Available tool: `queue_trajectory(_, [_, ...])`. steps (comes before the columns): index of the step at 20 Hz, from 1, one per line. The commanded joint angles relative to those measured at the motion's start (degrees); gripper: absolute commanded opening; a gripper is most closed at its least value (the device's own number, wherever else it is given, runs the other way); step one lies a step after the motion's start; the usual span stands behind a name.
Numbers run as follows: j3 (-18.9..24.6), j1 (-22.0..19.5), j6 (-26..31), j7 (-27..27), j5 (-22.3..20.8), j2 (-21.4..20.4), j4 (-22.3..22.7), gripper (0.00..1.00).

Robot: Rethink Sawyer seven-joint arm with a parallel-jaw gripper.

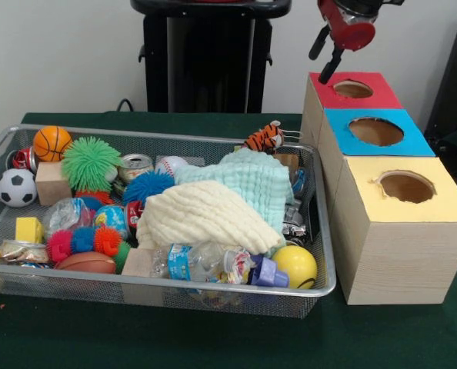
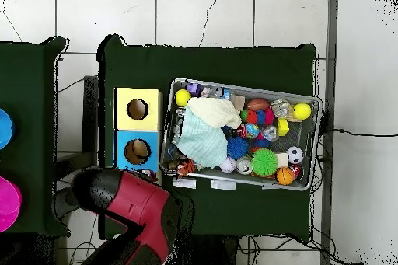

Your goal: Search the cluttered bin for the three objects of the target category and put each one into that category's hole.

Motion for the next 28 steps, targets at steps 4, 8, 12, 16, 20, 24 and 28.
queue_trajectory(4, [3.36,-4.79,-5.25,9.08,-1.79,5.03,-5.68,1.00])
queue_trajectory(8, [4.32,-6.19,-6.37,8.20,-1.20,4.98,-6.54,1.00])
queue_trajectory(12, [4.59,-6.96,-6.39,8.25,-1.26,5.54,-8.06,1.00])
queue_trajectory(16, [5.83,-8.25,-7.78,7.15,-1.07,5.47,-8.03,1.00])
queue_trajectory(20, [7.10,-9.73,-9.38,5.80,-0.93,5.29,-8.21,1.00])
queue_trajectory(24, [8.09,-10.92,-10.95,4.65,-1.17,5.28,-8.24,1.00])
queue_trajectory(28, [9.38,-11.86,-12.48,4.07,-1.14,5.43,-7.80,1.00])
